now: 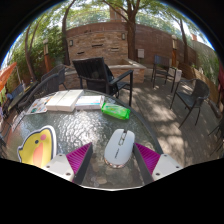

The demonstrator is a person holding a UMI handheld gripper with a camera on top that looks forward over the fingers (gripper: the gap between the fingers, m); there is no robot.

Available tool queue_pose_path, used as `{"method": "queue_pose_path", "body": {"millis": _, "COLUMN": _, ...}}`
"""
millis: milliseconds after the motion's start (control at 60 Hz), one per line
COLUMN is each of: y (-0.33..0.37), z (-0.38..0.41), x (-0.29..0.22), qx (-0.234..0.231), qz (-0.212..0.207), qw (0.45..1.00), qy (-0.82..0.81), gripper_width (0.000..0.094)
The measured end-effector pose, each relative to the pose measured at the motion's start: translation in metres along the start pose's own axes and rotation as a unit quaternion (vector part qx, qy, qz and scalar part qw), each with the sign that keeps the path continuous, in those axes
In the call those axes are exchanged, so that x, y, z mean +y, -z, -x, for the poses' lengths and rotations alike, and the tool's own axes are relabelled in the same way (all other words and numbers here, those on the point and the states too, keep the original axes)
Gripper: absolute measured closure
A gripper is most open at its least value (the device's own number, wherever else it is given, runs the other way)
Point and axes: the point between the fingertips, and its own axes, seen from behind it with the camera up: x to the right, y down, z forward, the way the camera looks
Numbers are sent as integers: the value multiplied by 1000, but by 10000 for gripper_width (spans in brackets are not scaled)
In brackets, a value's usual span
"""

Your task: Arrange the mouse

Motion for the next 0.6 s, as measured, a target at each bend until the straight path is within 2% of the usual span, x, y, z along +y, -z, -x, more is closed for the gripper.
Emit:
{"method": "queue_pose_path", "body": {"millis": 67, "y": -11, "z": 2, "x": -4, "qx": 4, "qz": -1, "qw": 1000, "qy": 11, "gripper_width": 136}}
{"method": "queue_pose_path", "body": {"millis": 133, "y": -14, "z": 0, "x": -7, "qx": 8, "qz": -2, "qw": 1000, "qy": 28, "gripper_width": 227}}
{"method": "queue_pose_path", "body": {"millis": 183, "y": -15, "z": 4, "x": -8, "qx": 1, "qz": -3, "qw": 1000, "qy": 29, "gripper_width": 323}}
{"method": "queue_pose_path", "body": {"millis": 217, "y": -16, "z": 6, "x": -7, "qx": -1, "qz": -3, "qw": 999, "qy": 33, "gripper_width": 435}}
{"method": "queue_pose_path", "body": {"millis": 467, "y": -7, "z": 5, "x": -11, "qx": 20, "qz": 5, "qw": 998, "qy": 54, "gripper_width": 578}}
{"method": "queue_pose_path", "body": {"millis": 550, "y": 15, "z": 3, "x": -37, "qx": 35, "qz": -20, "qw": 998, "qy": 58, "gripper_width": 577}}
{"method": "queue_pose_path", "body": {"millis": 600, "y": 36, "z": 8, "x": -66, "qx": 39, "qz": -50, "qw": 997, "qy": 51, "gripper_width": 575}}
